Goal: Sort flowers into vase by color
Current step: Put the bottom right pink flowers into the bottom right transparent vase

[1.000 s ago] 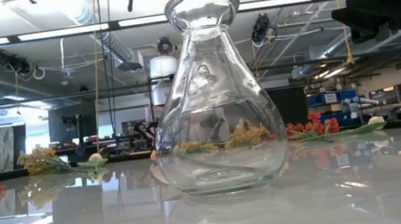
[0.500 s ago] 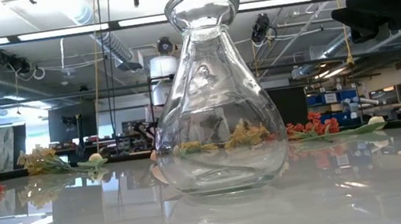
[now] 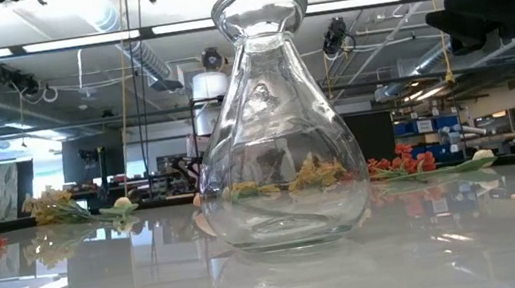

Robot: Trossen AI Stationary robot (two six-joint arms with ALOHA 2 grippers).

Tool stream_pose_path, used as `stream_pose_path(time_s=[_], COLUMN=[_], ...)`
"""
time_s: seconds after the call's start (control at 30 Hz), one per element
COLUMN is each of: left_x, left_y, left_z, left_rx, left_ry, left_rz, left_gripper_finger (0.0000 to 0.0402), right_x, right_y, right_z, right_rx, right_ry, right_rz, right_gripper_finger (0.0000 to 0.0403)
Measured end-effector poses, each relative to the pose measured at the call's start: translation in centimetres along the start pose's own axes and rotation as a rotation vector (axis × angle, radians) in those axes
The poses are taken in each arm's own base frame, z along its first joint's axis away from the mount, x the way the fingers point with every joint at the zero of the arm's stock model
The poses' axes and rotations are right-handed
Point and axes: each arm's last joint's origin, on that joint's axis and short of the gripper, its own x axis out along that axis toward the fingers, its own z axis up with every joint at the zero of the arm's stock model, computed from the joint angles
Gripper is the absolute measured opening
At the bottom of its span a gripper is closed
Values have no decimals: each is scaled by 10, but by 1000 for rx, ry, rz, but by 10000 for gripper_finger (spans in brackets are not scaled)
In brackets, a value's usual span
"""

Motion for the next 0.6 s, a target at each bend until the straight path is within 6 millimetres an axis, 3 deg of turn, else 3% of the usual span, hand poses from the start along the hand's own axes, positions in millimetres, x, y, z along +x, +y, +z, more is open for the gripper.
stream_pose_path(time_s=[0.3, 0.6], left_x=[25, 32], left_y=[1, 0], left_z=[-9, -2], left_rx=[4, 56], left_ry=[32, 95], left_rz=[-36, -26], left_gripper_finger=[25, 23], right_x=[0, 0], right_y=[0, 0], right_z=[1, 1], right_rx=[0, -1], right_ry=[-6, -8], right_rz=[0, -1], right_gripper_finger=[192, 192])
